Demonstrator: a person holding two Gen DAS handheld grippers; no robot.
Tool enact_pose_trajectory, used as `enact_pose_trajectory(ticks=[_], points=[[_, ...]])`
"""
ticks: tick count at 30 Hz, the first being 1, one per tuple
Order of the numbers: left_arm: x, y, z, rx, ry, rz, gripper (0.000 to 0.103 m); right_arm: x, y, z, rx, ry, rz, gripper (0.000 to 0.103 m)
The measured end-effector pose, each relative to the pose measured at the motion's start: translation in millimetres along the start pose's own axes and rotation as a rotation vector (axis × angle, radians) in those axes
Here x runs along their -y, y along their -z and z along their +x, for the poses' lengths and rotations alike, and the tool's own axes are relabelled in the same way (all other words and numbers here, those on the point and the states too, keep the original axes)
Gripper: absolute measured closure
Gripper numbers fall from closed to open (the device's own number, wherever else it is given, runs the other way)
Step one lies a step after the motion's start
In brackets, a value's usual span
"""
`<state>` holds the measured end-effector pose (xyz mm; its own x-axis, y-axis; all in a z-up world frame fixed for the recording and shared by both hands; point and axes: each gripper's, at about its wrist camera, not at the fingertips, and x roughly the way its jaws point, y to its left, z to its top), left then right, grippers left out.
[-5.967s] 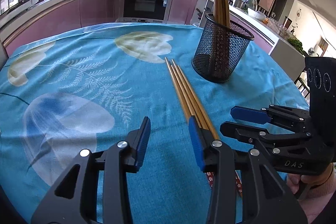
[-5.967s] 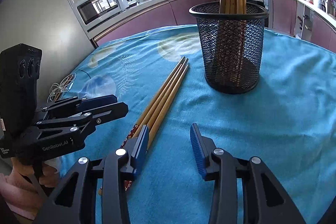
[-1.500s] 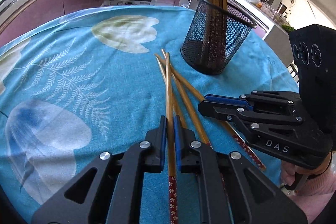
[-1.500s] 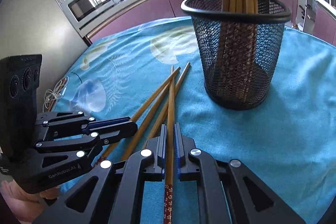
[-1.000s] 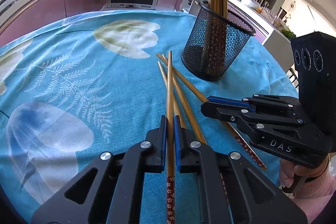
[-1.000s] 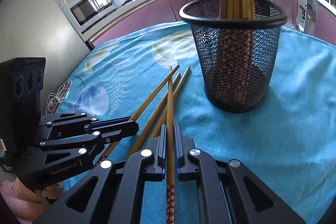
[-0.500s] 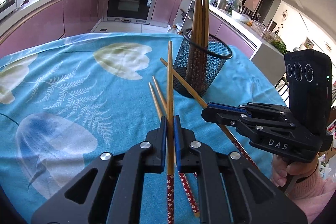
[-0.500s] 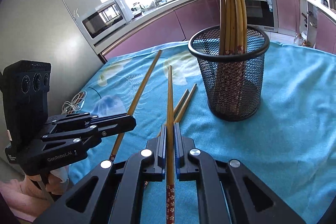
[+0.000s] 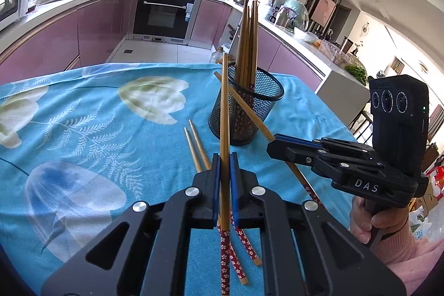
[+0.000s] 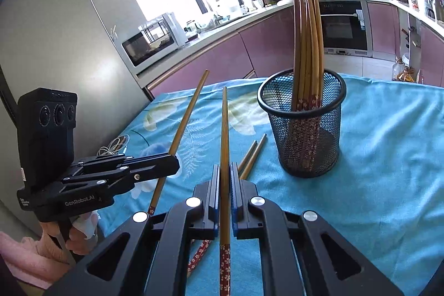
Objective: Organize utensils
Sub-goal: 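Lift both chopsticks upright and carry them toward the mesh holder, then lower both held chopsticks into the mesh holder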
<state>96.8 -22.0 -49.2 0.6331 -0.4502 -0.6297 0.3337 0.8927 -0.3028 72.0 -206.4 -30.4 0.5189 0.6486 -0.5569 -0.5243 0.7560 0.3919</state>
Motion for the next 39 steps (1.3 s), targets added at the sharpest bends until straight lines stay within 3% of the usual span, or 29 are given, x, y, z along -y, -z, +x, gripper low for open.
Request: enact_pose_trajectory(ticks=[8,14,39], points=[[1.8,0.2,2.7,-0.007,0.014,-0.005,0.096,-3.1,3.8,-0.9,0.014,-0.070,0.009,0.097],[4.0,0.7,4.9,-0.013,0.015,0.000,0.096,-5.1,8.7,6.5,-0.010,-0.076,0.004,0.097],[12.5,-26.2,-23.6,0.080,0.050,0.018,0.096,6.5,-22.1,-36.8,0.129,0.014,-0.017,0.097]])
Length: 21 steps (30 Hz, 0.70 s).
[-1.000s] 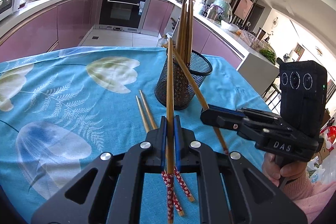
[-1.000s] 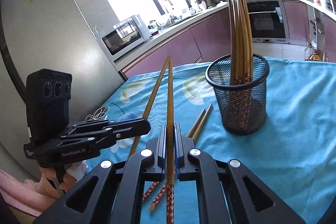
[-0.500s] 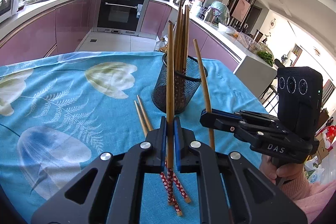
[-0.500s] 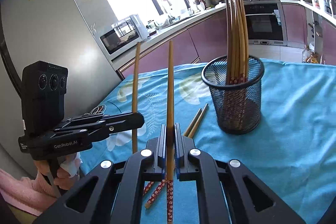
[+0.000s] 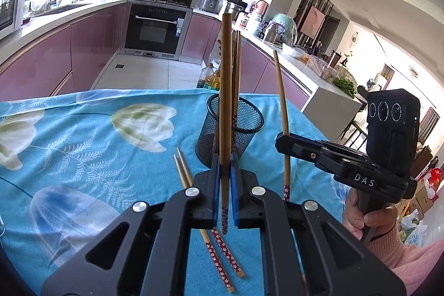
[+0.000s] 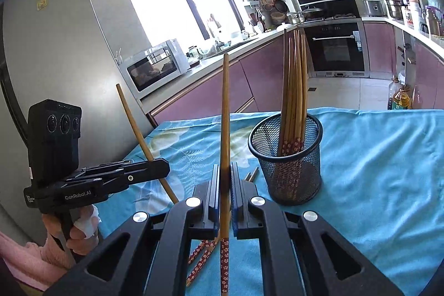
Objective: Organize utensils
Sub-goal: 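Lower both held chopsticks into the mesh holder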
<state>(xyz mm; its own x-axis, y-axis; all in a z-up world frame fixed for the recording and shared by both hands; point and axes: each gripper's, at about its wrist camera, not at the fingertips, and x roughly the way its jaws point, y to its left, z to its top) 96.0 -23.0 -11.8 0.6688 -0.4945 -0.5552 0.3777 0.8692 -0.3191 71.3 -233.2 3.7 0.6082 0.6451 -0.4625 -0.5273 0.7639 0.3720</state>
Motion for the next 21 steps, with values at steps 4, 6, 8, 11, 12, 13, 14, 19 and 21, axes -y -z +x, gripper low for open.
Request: enact_pose_trajectory(ticks=[4,6,8,11,12,13,14,19,21], points=[[5.9,-4.9,1.3,0.011,-0.002,0.013,0.096,-0.3,-7.3,0.0,0.009,0.009,-0.009,0.097],[7.7,-7.4,2.2,0.013,0.000,0.017,0.096,0.2,-11.4,-1.0,0.016,0.014,-0.013,0.097],[9.4,-10.0,3.4,0.018,-0.003,0.024,0.096,0.1,-15.7,-1.7,0.025,0.019,-0.018,0.097],[11.6,-15.0,4.8,0.025,-0.003,0.030,0.096,-0.1,-21.1,-4.9,0.038,0.024,-0.025,0.097],[12.3,-16.5,5.1,0.027,-0.002,0.031,0.096,-0.5,-22.9,-5.9,0.043,0.027,-0.029,0.097],[13.1,-18.2,4.9,0.030,-0.002,0.033,0.096,-0.5,-24.1,-7.0,0.047,0.029,-0.032,0.097],[13.8,-19.9,4.7,0.033,-0.001,0.035,0.096,-0.4,-26.2,-7.8,0.051,0.031,-0.036,0.097],[18.3,-28.6,2.3,0.052,0.003,0.052,0.096,-0.4,-34.5,-11.1,0.070,0.046,-0.041,0.097],[20.4,-32.4,0.9,0.061,0.004,0.059,0.096,-0.4,-37.9,-12.3,0.078,0.048,-0.042,0.097]])
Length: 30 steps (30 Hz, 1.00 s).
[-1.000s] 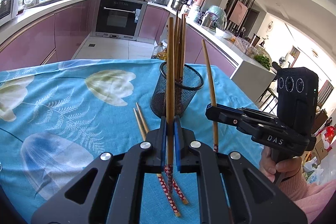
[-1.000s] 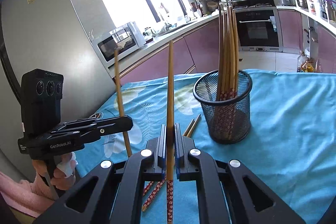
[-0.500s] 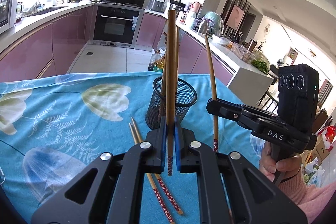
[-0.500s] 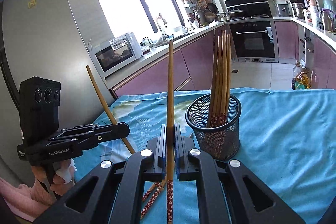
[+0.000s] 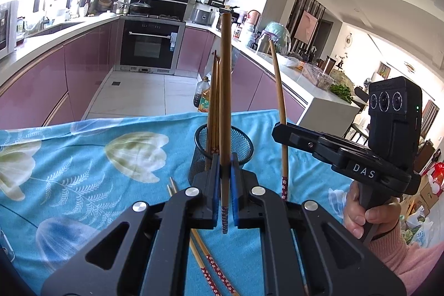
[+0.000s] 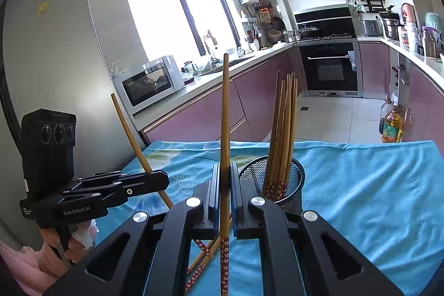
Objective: Organize utensils
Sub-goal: 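Lower both held chopsticks into the mesh holder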
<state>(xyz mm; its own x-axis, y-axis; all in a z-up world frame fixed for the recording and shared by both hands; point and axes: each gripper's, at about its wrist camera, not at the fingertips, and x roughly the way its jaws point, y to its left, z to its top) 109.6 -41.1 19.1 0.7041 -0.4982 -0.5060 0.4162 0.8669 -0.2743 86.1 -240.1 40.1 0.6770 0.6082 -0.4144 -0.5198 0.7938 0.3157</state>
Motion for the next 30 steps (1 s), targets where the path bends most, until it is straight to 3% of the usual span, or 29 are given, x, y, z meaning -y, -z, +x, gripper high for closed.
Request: enact_pose_trajectory(ticks=[30], points=[[15.9,-61.2,2.2,0.127,-0.007,0.065,0.096,17.1,-49.6,18.0,0.115,0.066,-0.006,0.097]])
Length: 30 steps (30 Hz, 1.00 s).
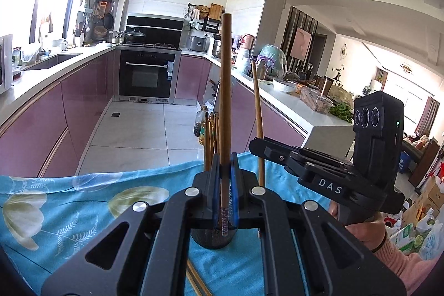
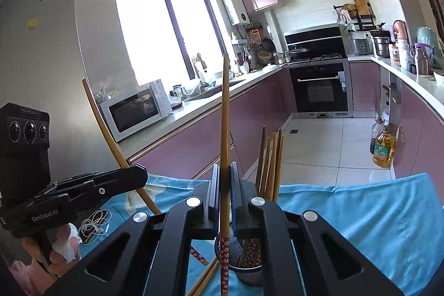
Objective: Organize utensils
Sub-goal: 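Lower both held chopsticks into the mesh holder, then push the chopsticks down into the holder and open both grippers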
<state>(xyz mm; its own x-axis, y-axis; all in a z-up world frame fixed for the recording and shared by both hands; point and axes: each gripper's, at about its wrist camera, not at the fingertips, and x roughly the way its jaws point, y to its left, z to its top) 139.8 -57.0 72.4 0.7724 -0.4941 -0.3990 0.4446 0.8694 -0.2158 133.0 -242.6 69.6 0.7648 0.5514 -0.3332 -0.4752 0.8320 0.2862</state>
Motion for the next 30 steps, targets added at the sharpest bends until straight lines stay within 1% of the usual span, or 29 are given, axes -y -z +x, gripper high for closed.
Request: enact_pose_trajectory(ticks=[6,15,30], points=[[0.4,-4.1,8.2,0.012,-0.020,0.017,0.096,-0.4,-5.8,6.5,0.022,0.019,-0.008,0.097],[-1.8,-3.9,29.9,-0.017,-0.055,0.035,0.096,3.8,-5.0,21.2,0.039,0.060,-0.004,0.097],[-15.0,-3.3,54.8,-0.050,-0.072,0.033,0.096,14.2,8.1,37.0,0.021,0.115,0.019,0.097]])
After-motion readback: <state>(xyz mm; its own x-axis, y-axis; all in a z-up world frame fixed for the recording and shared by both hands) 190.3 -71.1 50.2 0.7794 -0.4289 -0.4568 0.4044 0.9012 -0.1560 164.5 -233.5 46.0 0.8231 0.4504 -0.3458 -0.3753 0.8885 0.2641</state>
